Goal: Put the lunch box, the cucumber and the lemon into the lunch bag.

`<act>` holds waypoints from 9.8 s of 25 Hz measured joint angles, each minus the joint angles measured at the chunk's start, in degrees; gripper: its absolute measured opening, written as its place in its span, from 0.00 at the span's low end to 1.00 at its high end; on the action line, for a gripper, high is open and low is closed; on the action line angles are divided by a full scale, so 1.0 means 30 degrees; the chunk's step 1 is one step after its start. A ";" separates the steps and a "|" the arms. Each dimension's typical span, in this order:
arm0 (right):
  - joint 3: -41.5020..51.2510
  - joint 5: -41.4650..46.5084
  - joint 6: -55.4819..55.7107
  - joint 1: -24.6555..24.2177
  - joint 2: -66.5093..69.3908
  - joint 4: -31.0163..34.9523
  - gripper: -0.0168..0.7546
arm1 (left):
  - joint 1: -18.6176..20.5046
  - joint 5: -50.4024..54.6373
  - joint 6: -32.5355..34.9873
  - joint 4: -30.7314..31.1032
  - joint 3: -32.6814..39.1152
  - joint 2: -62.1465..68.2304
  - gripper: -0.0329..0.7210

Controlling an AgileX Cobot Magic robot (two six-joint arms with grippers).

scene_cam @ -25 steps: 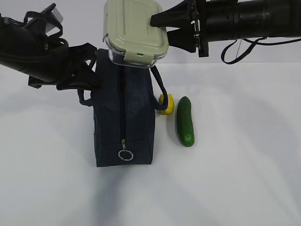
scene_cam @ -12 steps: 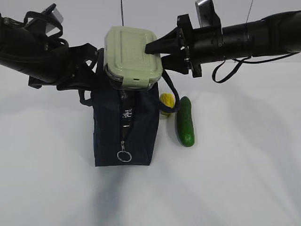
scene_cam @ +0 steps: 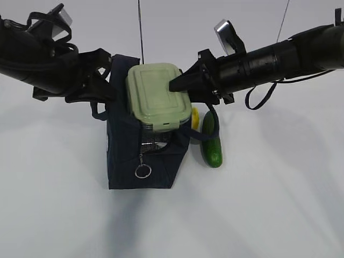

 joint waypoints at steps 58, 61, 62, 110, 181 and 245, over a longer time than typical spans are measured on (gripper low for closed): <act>-0.5885 0.1973 -0.0484 0.3299 0.0578 -0.9477 0.55 | 0.0000 0.0670 0.0165 0.1371 0.0000 0.0000 0.07; -0.7258 0.2775 0.1175 0.3299 0.0578 -1.1625 0.56 | 0.0000 0.0670 0.0165 0.1648 0.0000 0.0000 0.07; -0.7659 0.2880 0.1620 0.3299 0.0578 -1.1999 0.56 | 0.0000 0.0670 0.0165 0.1719 0.0000 0.0000 0.07; -0.9729 0.3210 1.7881 0.1321 0.3969 -1.9928 0.63 | 0.0000 0.0670 0.0165 0.4825 -0.0043 0.0000 0.07; -1.2911 0.3337 1.6039 0.1321 0.1842 -1.6023 0.38 | 0.0000 0.0728 0.2973 -0.1485 -0.0043 0.0000 0.07; -1.3003 0.3374 1.3338 0.3283 0.1176 -1.5835 0.57 | 0.2957 0.1309 0.5882 -0.0703 -0.0043 -0.0217 0.07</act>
